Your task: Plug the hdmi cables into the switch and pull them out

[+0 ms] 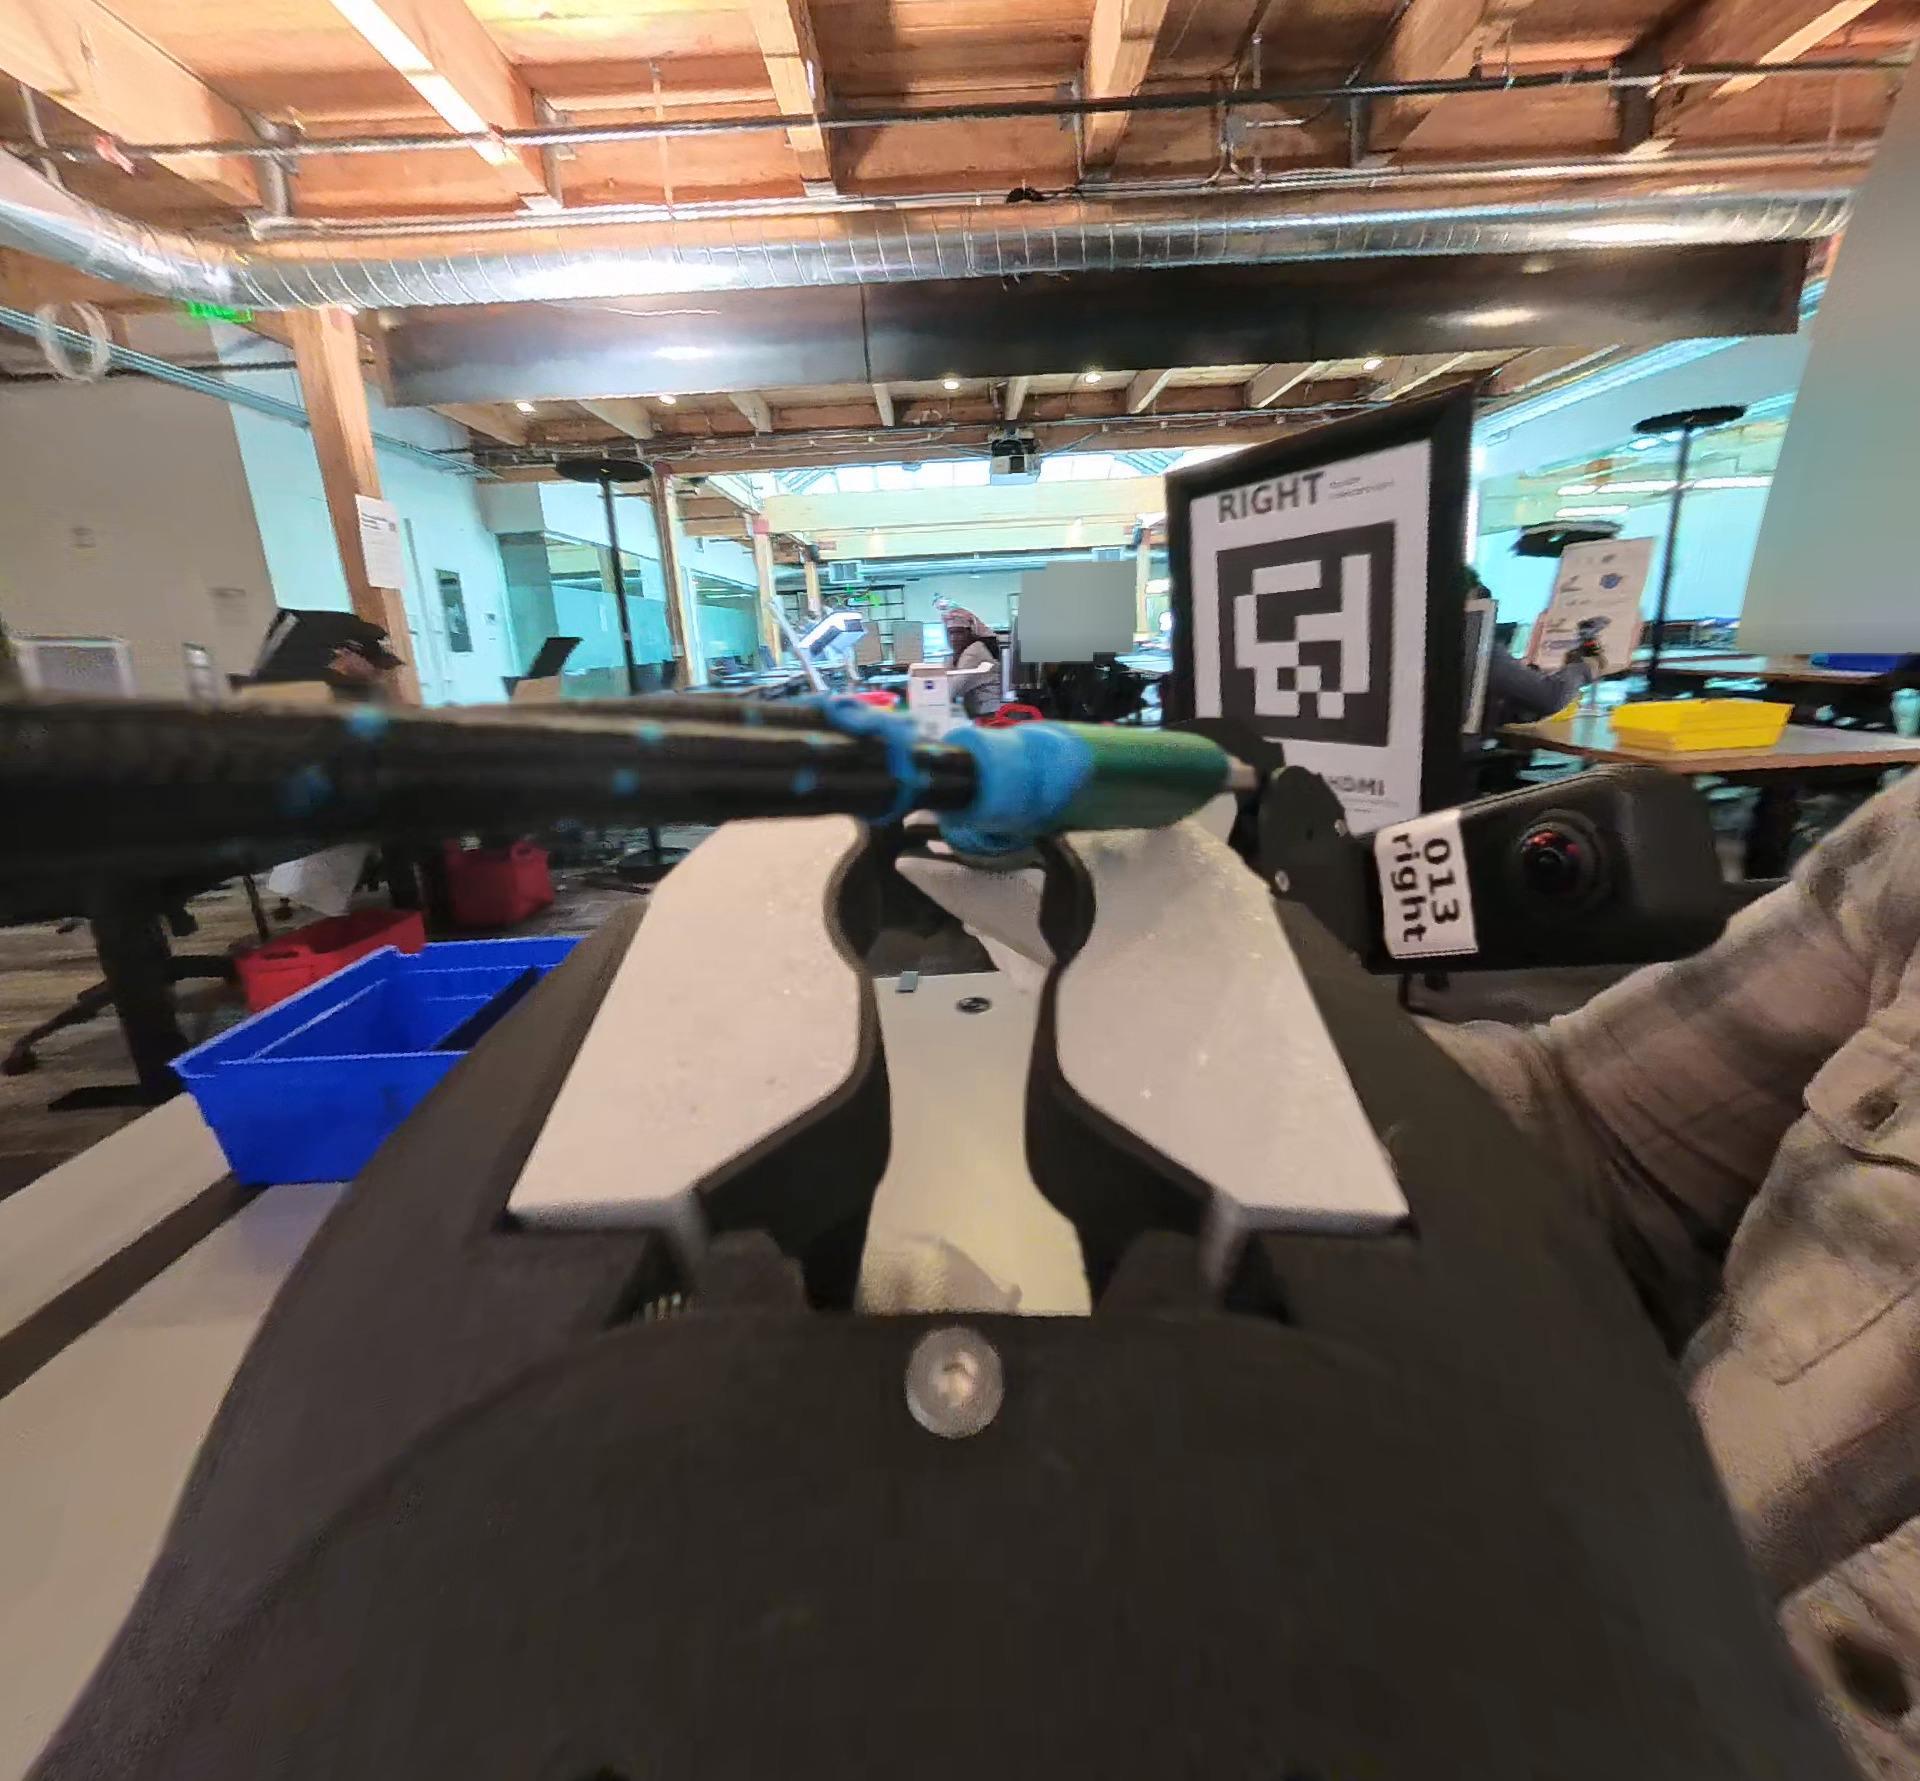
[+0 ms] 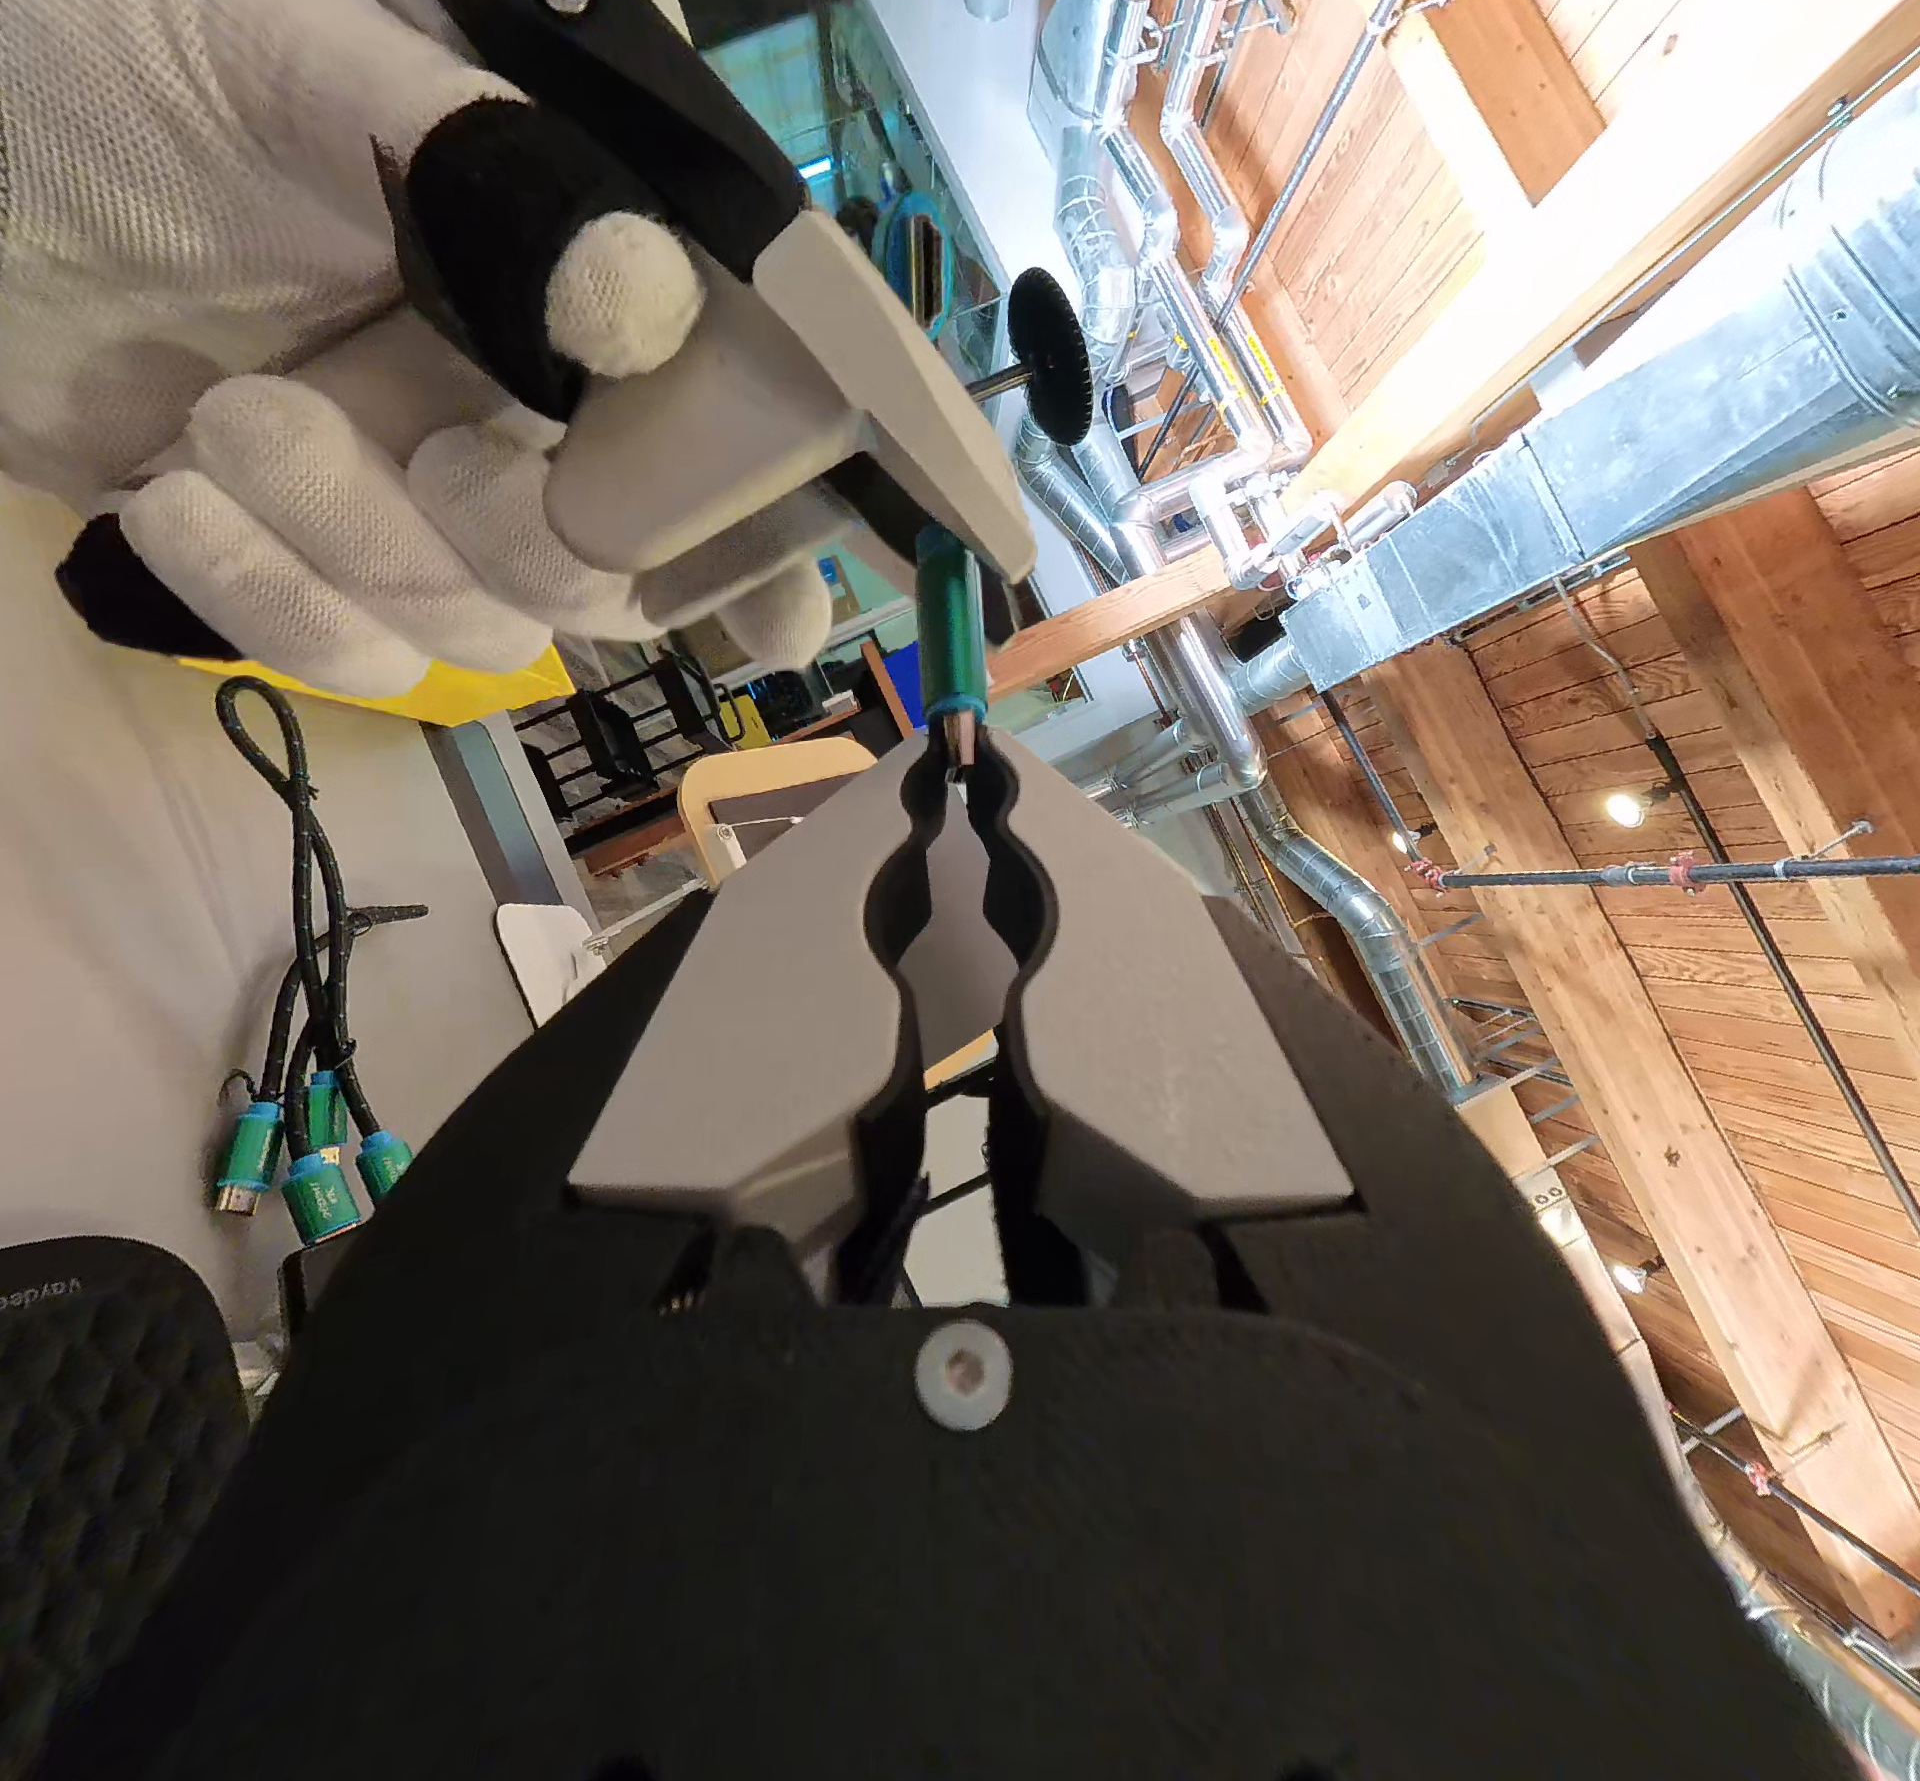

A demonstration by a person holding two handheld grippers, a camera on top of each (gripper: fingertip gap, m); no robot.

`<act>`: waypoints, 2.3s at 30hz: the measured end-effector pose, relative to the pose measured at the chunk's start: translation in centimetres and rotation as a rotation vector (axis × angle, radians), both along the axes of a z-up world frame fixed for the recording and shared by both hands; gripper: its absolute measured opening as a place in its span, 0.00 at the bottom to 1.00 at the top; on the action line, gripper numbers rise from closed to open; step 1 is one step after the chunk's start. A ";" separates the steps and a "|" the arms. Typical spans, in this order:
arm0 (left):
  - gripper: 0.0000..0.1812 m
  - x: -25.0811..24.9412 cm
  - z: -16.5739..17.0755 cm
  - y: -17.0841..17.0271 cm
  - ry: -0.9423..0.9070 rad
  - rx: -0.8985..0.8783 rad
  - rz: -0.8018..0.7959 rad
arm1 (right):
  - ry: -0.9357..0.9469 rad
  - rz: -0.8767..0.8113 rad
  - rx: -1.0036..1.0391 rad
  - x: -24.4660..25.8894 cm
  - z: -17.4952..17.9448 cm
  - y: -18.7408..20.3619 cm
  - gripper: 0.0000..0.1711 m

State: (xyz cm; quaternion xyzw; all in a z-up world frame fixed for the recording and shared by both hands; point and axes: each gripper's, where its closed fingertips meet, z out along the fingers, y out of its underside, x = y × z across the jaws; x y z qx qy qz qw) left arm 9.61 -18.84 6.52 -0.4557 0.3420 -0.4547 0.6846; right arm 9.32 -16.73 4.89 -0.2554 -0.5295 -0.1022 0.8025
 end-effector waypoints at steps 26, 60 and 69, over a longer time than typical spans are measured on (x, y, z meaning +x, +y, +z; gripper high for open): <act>0.15 -1.7 -1.1 -2.5 0.241 -0.028 0.157 | -0.127 0.200 0.127 -3.4 0.3 -2.2 0.01; 0.12 -5.8 -1.3 -2.4 0.197 -0.189 0.362 | -0.163 0.278 0.289 -7.7 0.8 -2.9 0.01; 0.12 -6.3 -0.6 -2.1 0.137 -0.164 0.407 | -0.131 0.252 0.281 -7.8 1.2 -2.5 0.04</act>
